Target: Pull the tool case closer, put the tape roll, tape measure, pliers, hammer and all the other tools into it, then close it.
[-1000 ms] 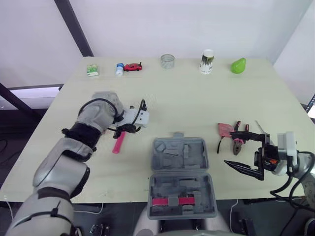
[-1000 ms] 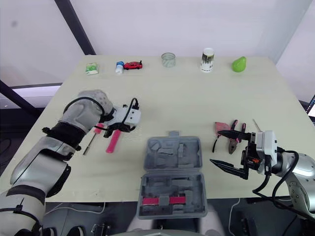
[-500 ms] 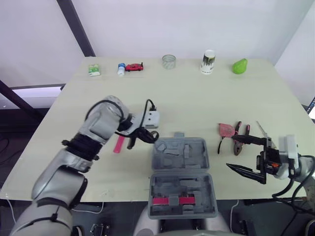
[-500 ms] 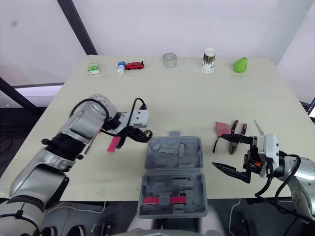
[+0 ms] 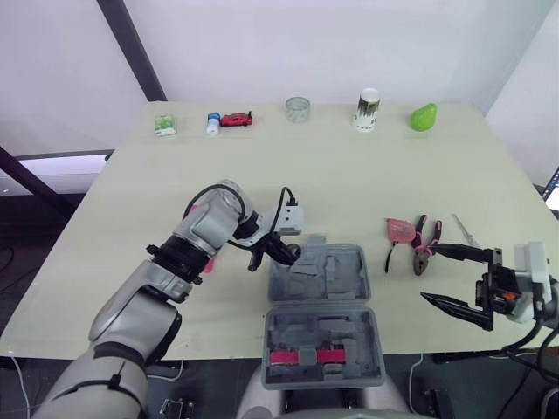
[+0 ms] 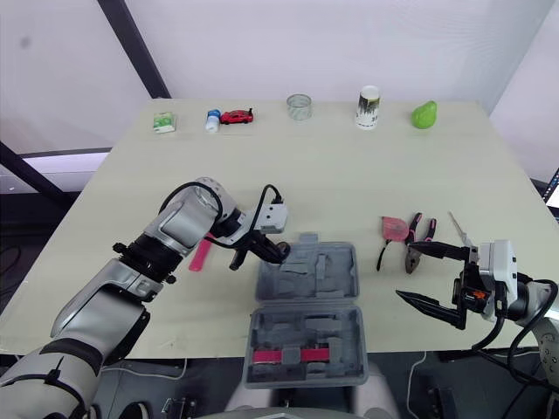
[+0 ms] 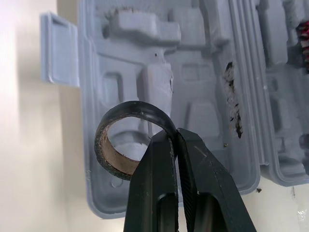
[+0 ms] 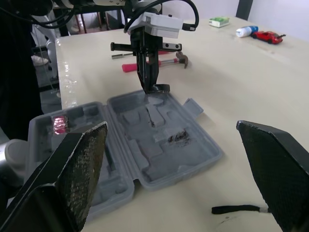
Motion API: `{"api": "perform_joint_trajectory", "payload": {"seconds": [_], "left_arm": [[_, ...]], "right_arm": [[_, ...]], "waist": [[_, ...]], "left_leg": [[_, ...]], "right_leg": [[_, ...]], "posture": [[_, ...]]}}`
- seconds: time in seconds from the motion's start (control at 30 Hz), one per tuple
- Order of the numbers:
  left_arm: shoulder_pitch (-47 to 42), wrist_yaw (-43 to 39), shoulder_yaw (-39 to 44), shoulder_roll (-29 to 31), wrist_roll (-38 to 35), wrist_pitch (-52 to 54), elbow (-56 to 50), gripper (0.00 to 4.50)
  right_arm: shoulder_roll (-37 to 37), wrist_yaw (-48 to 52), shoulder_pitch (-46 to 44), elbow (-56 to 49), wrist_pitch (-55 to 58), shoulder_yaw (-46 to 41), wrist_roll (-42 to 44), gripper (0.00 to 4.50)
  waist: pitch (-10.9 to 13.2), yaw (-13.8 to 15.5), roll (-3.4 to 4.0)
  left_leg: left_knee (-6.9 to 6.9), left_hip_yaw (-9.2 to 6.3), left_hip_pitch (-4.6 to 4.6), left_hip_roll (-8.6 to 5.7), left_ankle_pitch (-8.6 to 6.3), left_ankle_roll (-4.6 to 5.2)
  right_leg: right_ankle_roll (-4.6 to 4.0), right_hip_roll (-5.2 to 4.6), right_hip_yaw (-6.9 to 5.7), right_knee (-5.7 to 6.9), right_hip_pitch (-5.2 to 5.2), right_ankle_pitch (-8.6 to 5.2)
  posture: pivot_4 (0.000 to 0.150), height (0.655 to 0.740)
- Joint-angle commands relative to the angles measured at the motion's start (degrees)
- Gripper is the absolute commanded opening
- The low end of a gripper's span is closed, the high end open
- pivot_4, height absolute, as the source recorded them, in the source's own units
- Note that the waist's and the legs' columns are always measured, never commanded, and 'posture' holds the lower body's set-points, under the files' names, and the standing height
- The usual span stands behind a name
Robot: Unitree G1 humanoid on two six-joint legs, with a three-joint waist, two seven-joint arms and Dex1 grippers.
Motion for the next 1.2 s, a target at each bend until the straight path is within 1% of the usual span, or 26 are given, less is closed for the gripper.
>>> {"api": "perform_joint_trajectory", "payload": {"seconds": [0.03,0.27,0.47,0.67,1.2], "left_arm": [[-2.01,0.35,-0.56,-0.48,1.09,-2.24,2.71,0.07],[-3.27,0.93,-0.65,-2.05,1.77,-4.62,7.24,0.07],[-3.62,0.24,-0.52,-2.46,1.87,-5.05,8.19,0.07],[-3.68,-1.05,-0.98,-1.36,2.70,-4.92,8.54,0.07],[-4.32,0.15,-0.82,-2.25,4.49,-6.37,12.78,0.07]], "right_arm": [[-0.73,0.03,-0.02,-1.21,-0.68,-2.98,0.95,4.50],[-1.54,0.55,1.24,-0.06,-2.41,-3.76,-1.73,4.50],[-1.35,0.38,1.33,0.12,-2.87,-3.94,-1.88,4.50],[-1.18,0.25,1.73,0.02,-3.13,-4.08,-1.78,4.50],[-1.03,-0.17,1.86,-0.15,-3.42,-3.90,-1.69,4.50]], "waist": [[0.00,-0.02,0.00],[0.00,0.00,0.00],[0.00,-0.02,0.00],[0.00,-0.02,0.00],[0.00,-0.02,0.00]], "left_leg": [[0.00,0.01,0.00,0.00,0.00,0.00],[0.00,0.00,0.00,-0.01,0.00,0.00],[0.00,-0.01,0.00,-0.01,0.00,0.00],[0.00,0.00,0.00,-0.01,0.00,0.00],[0.00,0.00,0.00,-0.01,0.00,0.00]], "right_leg": [[0.00,0.00,0.01,0.00,0.00,0.00],[0.00,0.00,0.00,-0.01,0.00,0.00],[0.00,0.01,0.00,0.00,0.00,0.00],[0.00,0.00,0.00,0.00,0.00,0.00],[0.00,0.00,0.00,0.00,0.00,0.00]], "posture": [[0.150,0.7400],[0.150,0.7400],[0.150,0.7400],[0.150,0.7400],[0.150,0.7400]]}}
